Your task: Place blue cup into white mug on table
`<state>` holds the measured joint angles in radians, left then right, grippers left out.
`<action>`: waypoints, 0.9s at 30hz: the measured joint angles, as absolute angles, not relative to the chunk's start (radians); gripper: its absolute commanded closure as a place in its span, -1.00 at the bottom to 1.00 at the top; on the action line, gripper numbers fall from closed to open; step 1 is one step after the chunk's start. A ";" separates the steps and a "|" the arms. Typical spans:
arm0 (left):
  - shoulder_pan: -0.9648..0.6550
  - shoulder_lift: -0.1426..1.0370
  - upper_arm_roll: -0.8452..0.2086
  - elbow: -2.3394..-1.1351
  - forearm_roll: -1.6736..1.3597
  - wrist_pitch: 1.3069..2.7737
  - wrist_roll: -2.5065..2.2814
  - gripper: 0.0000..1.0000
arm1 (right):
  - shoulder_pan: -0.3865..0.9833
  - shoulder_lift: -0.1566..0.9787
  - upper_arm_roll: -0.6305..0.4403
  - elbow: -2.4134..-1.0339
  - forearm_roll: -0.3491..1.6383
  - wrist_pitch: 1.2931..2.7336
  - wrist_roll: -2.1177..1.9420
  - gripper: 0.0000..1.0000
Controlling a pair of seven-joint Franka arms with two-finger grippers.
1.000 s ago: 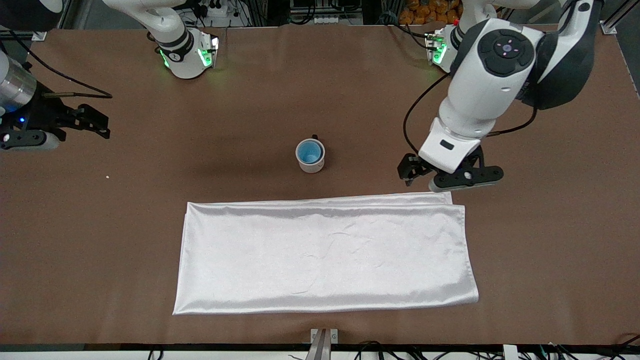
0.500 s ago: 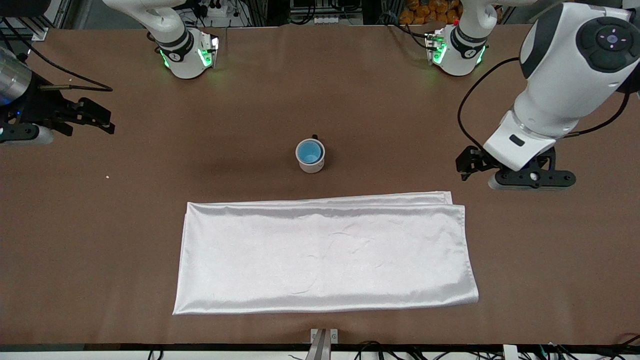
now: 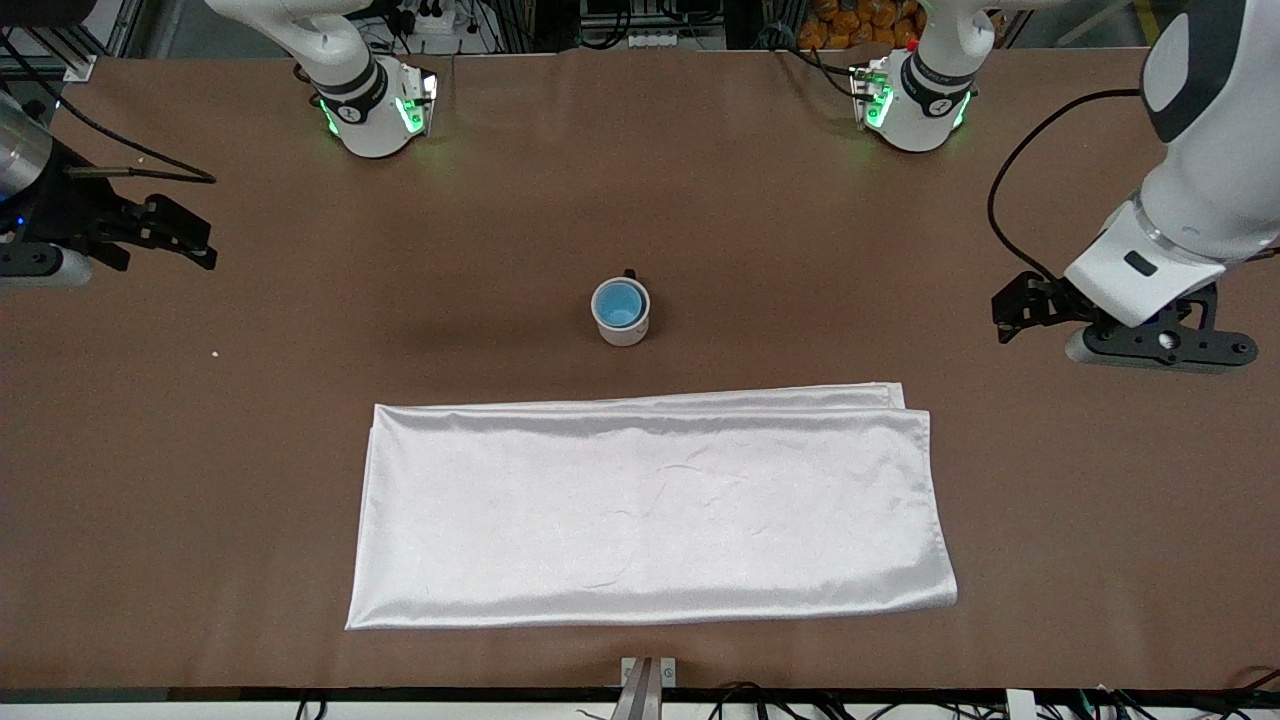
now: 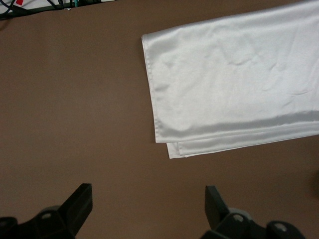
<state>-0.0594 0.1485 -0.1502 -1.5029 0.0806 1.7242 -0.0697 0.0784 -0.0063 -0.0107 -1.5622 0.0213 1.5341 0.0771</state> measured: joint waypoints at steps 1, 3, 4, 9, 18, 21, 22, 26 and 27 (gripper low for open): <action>-0.058 0.145 -0.142 -1.504 0.079 1.722 -0.058 -1.00 | 0.078 -0.006 -0.011 -1.562 0.021 1.534 0.076 -1.00; -0.056 0.140 -0.129 -1.507 0.075 1.716 -0.042 -1.00 | 0.078 -0.006 -0.011 -1.562 0.019 1.534 0.074 -1.00; -0.054 0.138 -0.125 -1.509 0.073 1.712 -0.037 -1.00 | 0.078 -0.006 -0.011 -1.562 0.019 1.534 0.074 -1.00; -0.052 0.128 -0.116 -1.516 0.071 1.699 -0.031 -1.00 | 0.078 -0.006 -0.011 -1.562 0.018 1.534 0.068 -1.00; -0.052 0.098 -0.107 -1.561 0.070 1.690 -0.031 -1.00 | 0.078 -0.006 -0.011 -1.562 0.018 1.534 0.065 -1.00; -0.052 0.091 -0.099 -1.567 0.070 1.691 -0.031 -1.00 | 0.078 -0.006 -0.011 -1.562 0.018 1.534 0.065 -1.00; -0.052 0.089 -0.096 -1.569 0.070 1.691 -0.031 -1.00 | 0.078 -0.006 -0.011 -1.562 0.018 1.534 0.065 -1.00; -0.052 0.078 -0.087 -1.578 0.066 1.691 -0.031 -1.00 | 0.078 -0.006 -0.011 -1.562 0.018 1.533 0.065 -1.00; -0.052 0.075 -0.085 -1.580 0.059 1.691 -0.031 -1.00 | 0.078 -0.006 -0.011 -1.562 0.018 1.533 0.065 -1.00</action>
<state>-0.0523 0.0753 -0.0851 -1.5801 0.0593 1.6906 -0.0313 0.0785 -0.0060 -0.0105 -1.5620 0.0178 1.5330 0.0645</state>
